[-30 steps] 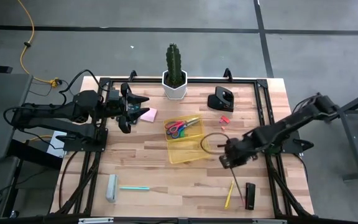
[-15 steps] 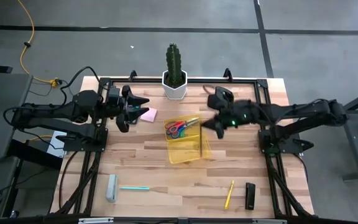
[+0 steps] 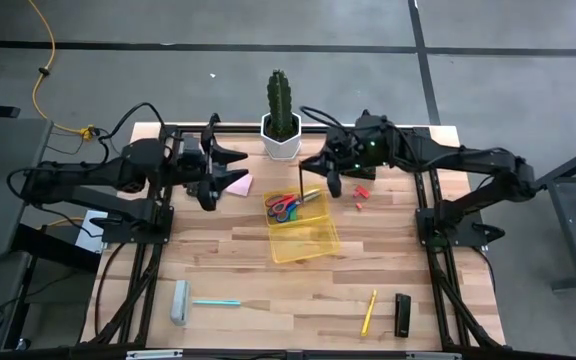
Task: Pack school essentials
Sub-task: Put the black pencil into the yellow supply box, then put the blue pen into the yellow supply box
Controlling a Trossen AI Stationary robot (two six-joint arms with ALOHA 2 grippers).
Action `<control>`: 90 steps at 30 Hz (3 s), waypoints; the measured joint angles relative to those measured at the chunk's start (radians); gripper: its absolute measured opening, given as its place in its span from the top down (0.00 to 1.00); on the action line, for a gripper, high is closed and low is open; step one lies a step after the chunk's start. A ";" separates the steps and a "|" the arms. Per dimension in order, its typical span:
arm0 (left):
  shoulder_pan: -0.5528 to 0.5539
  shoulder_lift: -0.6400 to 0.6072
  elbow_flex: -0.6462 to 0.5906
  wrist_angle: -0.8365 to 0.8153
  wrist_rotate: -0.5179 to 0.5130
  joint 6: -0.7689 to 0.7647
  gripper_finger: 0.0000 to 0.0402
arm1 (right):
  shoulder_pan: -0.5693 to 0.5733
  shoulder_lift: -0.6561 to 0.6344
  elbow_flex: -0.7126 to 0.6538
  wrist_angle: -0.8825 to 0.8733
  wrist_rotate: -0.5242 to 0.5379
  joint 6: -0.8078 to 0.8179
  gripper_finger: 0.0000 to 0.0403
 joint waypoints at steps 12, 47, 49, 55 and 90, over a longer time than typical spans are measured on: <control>0.000 0.018 0.012 -0.029 -0.015 0.009 0.51 | -0.004 0.007 0.009 0.000 -0.006 -0.006 1.00; 0.001 0.018 0.009 -0.046 -0.066 0.009 0.51 | 0.024 0.672 0.449 -0.618 0.141 -0.342 1.00; 0.001 0.018 0.009 -0.048 -0.066 0.009 0.51 | 0.024 0.672 0.449 -0.619 0.141 -0.342 0.99; 0.001 0.018 0.009 -0.052 -0.069 0.009 0.51 | 0.024 0.672 0.448 -0.622 0.136 -0.328 0.95; 0.000 -0.061 -0.008 -0.068 -0.005 0.001 0.51 | 0.045 -0.122 -0.394 0.105 0.028 0.108 0.50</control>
